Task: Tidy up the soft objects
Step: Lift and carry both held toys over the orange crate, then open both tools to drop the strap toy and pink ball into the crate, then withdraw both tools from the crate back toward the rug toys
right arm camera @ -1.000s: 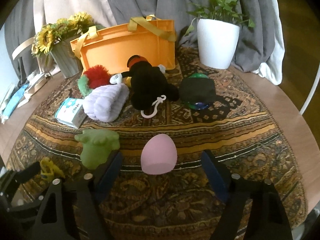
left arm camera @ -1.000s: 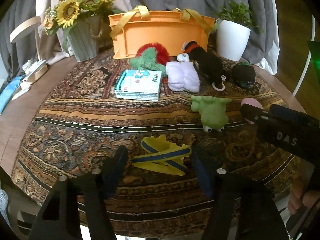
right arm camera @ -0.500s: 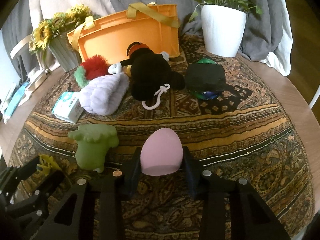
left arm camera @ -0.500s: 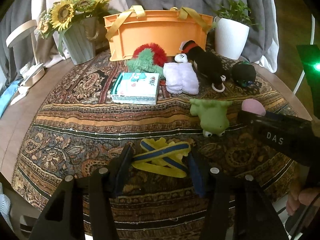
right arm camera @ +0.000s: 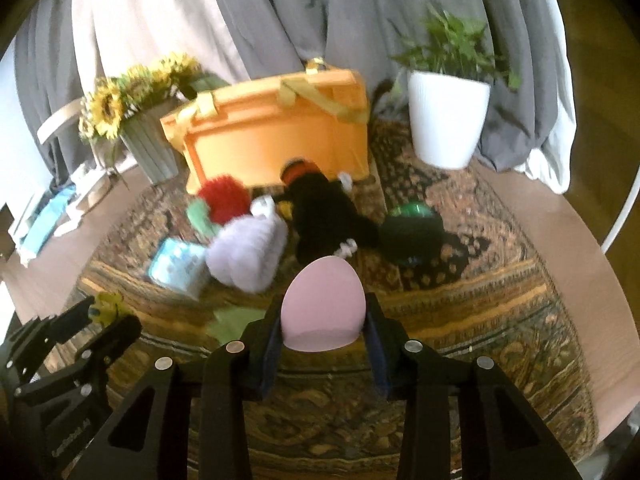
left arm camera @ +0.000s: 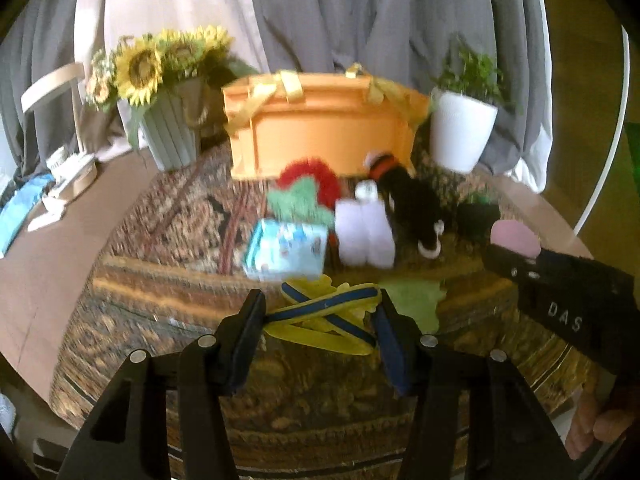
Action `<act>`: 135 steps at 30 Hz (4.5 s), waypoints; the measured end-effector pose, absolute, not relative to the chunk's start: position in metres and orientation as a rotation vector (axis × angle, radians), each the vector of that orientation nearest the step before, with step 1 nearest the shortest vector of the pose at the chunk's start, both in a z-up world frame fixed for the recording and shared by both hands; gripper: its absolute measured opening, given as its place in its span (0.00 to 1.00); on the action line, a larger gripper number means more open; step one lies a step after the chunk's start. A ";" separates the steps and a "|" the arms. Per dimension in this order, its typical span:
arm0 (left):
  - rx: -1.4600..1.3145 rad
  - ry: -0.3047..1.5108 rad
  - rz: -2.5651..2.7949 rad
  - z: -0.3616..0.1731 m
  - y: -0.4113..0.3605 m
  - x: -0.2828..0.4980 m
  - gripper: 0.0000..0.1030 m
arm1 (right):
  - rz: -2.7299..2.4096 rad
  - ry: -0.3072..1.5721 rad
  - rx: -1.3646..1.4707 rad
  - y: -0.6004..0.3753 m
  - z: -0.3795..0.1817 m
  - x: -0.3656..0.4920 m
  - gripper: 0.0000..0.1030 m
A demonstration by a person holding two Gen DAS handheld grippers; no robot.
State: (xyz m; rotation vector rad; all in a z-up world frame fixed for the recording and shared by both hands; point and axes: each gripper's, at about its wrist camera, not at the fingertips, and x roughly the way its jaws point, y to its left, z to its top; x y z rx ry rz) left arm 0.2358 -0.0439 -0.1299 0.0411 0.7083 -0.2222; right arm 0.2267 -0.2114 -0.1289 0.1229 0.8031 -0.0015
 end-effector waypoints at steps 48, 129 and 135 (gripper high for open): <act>0.052 0.426 -0.251 0.020 -0.038 0.424 0.52 | 0.040 0.537 0.119 -0.191 -0.005 0.414 0.37; 0.160 0.448 -0.212 0.006 0.007 0.318 0.96 | -0.185 0.596 0.176 -0.177 -0.013 0.279 0.72; 0.175 0.492 -0.230 -0.011 0.009 0.306 0.96 | -0.192 0.658 0.168 -0.173 -0.031 0.266 0.72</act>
